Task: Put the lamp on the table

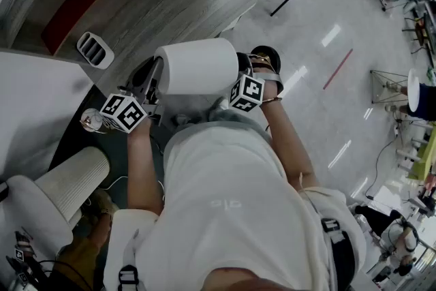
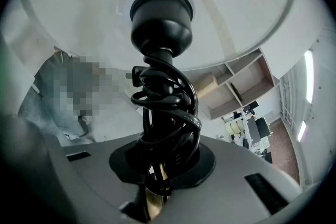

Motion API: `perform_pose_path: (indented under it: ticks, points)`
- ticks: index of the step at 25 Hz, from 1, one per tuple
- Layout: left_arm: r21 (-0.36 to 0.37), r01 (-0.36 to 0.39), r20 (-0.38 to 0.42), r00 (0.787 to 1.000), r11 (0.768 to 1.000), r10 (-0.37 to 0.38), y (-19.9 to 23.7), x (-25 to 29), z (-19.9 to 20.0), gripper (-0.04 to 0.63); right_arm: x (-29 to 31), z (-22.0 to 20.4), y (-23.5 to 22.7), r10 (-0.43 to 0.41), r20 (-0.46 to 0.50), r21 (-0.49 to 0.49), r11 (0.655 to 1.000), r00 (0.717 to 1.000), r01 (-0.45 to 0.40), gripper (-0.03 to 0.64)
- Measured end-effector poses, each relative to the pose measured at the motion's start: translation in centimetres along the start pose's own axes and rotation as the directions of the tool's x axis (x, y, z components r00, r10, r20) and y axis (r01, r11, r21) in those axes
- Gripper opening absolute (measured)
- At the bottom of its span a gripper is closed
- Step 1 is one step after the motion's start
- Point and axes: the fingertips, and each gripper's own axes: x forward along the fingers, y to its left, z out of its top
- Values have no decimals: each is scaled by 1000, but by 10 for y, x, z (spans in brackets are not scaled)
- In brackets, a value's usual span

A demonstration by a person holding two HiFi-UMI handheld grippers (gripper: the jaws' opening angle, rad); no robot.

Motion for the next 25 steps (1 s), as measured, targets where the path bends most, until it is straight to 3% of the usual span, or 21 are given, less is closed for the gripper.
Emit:
perform_pose_path:
  ticks: [14, 25]
  points:
    - [24, -57, -30, 998, 998, 58, -37, 49, -19, 52, 0, -53, -24, 9, 52, 9, 1000, 999, -9, 87]
    - [29, -52, -77, 996, 998, 54, -22, 109, -22, 52, 33, -84, -56, 16, 31, 54, 998, 999, -18, 87]
